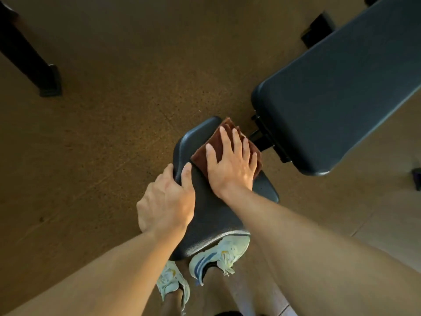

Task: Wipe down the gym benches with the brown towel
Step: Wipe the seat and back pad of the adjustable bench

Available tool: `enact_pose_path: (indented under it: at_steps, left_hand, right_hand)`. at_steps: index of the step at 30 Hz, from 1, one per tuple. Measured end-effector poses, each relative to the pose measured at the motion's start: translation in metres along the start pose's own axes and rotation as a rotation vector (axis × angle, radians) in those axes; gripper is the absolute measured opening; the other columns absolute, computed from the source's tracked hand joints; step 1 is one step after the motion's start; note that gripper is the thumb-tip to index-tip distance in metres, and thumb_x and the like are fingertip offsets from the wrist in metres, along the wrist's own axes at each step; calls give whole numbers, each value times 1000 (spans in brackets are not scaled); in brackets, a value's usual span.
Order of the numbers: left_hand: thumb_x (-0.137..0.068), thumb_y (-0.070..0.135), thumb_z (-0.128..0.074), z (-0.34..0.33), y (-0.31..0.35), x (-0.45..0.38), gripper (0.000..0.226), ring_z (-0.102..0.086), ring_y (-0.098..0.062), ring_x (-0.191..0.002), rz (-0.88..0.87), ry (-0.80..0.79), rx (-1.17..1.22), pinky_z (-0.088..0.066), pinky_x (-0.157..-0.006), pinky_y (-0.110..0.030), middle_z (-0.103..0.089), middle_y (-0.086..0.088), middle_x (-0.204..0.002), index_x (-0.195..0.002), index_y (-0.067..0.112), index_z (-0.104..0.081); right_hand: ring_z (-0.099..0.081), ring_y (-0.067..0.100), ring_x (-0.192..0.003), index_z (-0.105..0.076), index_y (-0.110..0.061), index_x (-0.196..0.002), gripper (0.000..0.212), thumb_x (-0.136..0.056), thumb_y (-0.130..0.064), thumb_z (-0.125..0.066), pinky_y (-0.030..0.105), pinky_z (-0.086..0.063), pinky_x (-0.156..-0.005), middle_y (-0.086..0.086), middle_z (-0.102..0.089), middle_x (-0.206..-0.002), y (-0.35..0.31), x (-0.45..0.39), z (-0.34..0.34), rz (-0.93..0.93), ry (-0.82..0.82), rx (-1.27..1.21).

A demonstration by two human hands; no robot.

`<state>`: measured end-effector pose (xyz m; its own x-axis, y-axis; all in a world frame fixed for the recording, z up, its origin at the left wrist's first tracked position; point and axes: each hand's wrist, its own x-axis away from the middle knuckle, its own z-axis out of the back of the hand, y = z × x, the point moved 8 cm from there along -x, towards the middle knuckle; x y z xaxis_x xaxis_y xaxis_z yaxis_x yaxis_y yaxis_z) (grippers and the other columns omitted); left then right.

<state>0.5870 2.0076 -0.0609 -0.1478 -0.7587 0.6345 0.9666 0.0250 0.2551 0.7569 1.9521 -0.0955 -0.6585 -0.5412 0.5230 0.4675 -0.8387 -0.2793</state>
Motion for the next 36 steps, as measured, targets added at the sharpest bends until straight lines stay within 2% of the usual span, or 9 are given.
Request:
enact_pose_path:
  at_steps: [4, 8, 11, 17, 23, 25, 28, 32, 36]
  left_hand:
    - [-97, 71, -12, -2, 4, 0, 74, -58, -29, -126, -13, -8, -67, -48, -97, -47, -60, -5, -139, -153, 29, -36]
    - [-98, 71, -10, 0, 7, 4, 75, -58, -27, -126, -34, 9, -67, -49, -98, -46, -61, -3, -140, -153, 28, -39]
    - [-98, 70, -9, 0, 11, 4, 75, -57, -28, -129, -27, 9, -106, -48, -100, -47, -59, -3, -143, -153, 29, -39]
    - [-97, 71, -7, 0, 13, 3, 75, -55, -28, -131, 15, 11, -160, -47, -101, -48, -57, -2, -145, -154, 33, -36]
    - [-92, 75, -4, 0, 11, 3, 80, -56, -28, -129, 34, 22, -172, -46, -102, -48, -60, 0, -142, -152, 36, -40]
    - [-93, 74, -5, 2, 11, 3, 78, -57, -27, -128, 35, 24, -170, -47, -101, -47, -61, 0, -141, -151, 35, -41]
    - [-95, 71, -8, 4, 13, 7, 75, -57, -24, -129, 41, 16, -154, -47, -101, -45, -60, 1, -141, -151, 34, -40]
    - [-98, 68, -11, 6, 16, 7, 71, -57, -23, -128, 44, 32, -152, -47, -100, -43, -61, 1, -140, -151, 32, -41]
    - [-99, 67, -14, 6, 16, 5, 67, -60, -24, -122, 61, 36, -167, -48, -97, -44, -64, 1, -135, -150, 34, -43]
  right_hand:
    - [7, 18, -162, -3, -44, -165, 66, -105, -66, -18, 52, 4, -131, -10, 5, -176, 9, 14, 0, 43, -19, -27]
    - [28, 12, -157, 15, -52, -159, 64, -99, -67, -2, 48, 14, -129, -18, 25, -170, 31, 113, -20, 18, -144, 34]
    - [36, 12, -153, 20, -53, -157, 66, -96, -69, 1, 46, 22, -126, -22, 33, -163, 37, 113, -24, 25, -187, 54]
    - [19, 18, -160, 10, -49, -161, 64, -104, -67, -12, 52, 11, -129, -12, 12, -175, 33, 47, -7, 89, -141, 30]
    - [-7, 21, -163, -2, -42, -165, 66, -106, -65, -17, 53, -7, -131, -8, -6, -176, 28, -36, 10, 19, -70, -35]
    - [-2, 18, -163, -2, -42, -166, 65, -106, -64, -15, 51, -3, -132, -10, -2, -176, 30, -10, 8, 50, -51, -44]
    - [5, 18, -163, 4, -46, -164, 63, -105, -65, -7, 48, 3, -131, -13, 8, -175, 43, 81, -12, 143, -132, 16]
    - [-22, 26, -159, -15, -42, -165, 64, -105, -64, -12, 53, -10, -124, -7, -17, -173, 56, 116, -27, 148, -181, 94]
    - [15, 17, -161, 8, -50, -162, 67, -100, -69, -11, 50, 10, -129, -12, 8, -175, 43, 65, -14, 205, -192, 93]
